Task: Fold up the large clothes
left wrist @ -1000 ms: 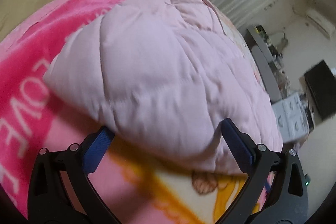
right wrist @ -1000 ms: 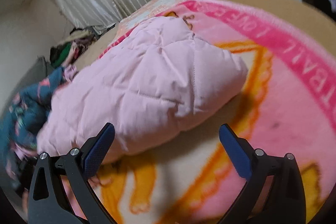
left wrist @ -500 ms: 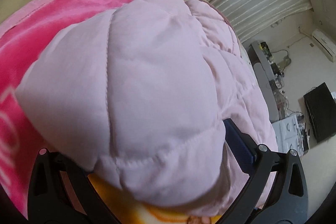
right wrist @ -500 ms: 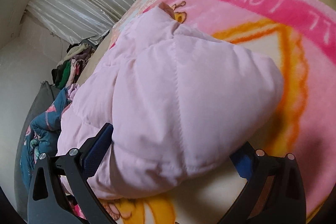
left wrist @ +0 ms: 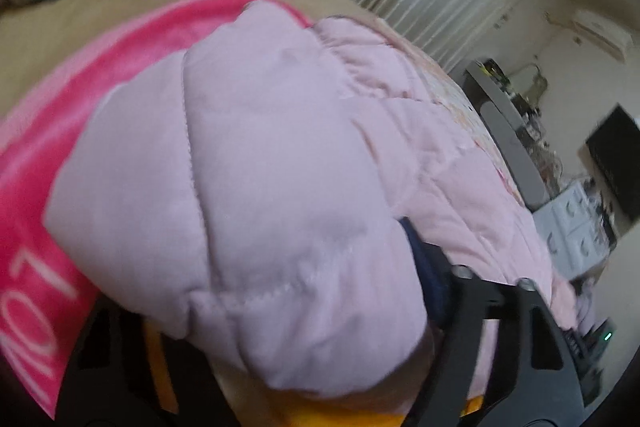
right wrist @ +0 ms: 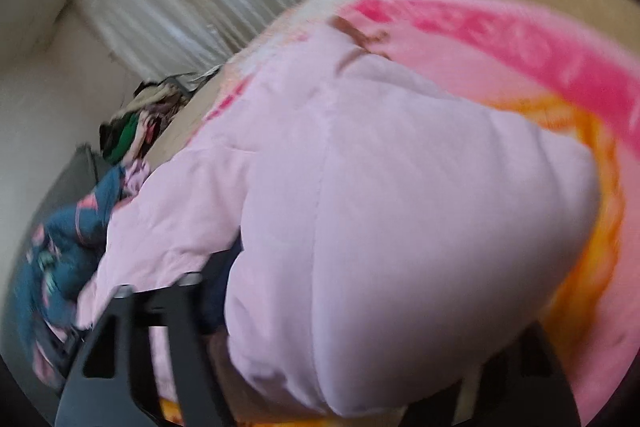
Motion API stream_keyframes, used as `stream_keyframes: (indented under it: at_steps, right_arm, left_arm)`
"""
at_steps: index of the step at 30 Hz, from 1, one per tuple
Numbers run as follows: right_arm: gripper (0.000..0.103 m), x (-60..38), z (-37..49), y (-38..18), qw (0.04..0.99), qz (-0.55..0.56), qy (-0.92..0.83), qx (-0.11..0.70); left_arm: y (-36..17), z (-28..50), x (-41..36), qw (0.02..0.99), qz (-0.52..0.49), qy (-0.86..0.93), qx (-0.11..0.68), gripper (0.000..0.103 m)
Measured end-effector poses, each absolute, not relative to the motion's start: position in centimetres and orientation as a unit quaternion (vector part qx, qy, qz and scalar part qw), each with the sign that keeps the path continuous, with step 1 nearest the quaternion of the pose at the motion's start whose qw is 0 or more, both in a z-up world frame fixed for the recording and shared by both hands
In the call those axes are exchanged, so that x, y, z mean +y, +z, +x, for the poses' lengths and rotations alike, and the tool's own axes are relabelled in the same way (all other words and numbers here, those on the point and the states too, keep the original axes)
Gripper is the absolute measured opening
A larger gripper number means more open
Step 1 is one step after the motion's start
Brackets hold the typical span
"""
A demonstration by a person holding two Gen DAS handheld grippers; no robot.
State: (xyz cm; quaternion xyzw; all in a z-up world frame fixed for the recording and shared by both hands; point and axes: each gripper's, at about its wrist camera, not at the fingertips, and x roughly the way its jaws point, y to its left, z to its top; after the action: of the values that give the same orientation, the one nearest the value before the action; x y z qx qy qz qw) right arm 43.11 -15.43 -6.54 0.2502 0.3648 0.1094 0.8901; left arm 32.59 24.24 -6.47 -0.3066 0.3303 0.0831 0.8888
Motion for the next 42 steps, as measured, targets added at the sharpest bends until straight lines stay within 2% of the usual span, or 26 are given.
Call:
stream_keyframes:
  at_steps: [3, 8, 15, 22, 42]
  right_arm:
    - [0.037, -14.9, 43.1, -5.4, 0.901, 0.215, 0.129, 0.353]
    - [0.031, -13.7, 42.6, -2.8, 0.924, 0.13, 0.148, 0.329]
    - [0.029, -12.8, 38.7, 1.4, 0.944, 0.029, 0.178, 0.278]
    - [0.029, -13.7, 33.6, 4.2, 0.947, -0.01, 0.209, 0.243]
    - [0.029, -18.8, 23.2, 1.9, 0.941, -0.001, 0.205, 0.271]
  left_arm:
    - [-5.3, 32.5, 23.6, 0.901, -0.273, 0.079, 0.327, 0.043]
    - [-3.2, 32.3, 22.4, 0.914, -0.236, 0.069, 0.322, 0.034]
    - [0.0, 29.2, 20.7, 0.93, -0.193, 0.054, 0.31, 0.032]
    - [1.5, 25.0, 19.3, 0.935, -0.174, 0.047, 0.306, 0.032]
    - [0.2, 16.2, 16.3, 0.936, -0.138, 0.048, 0.32, 0.032]
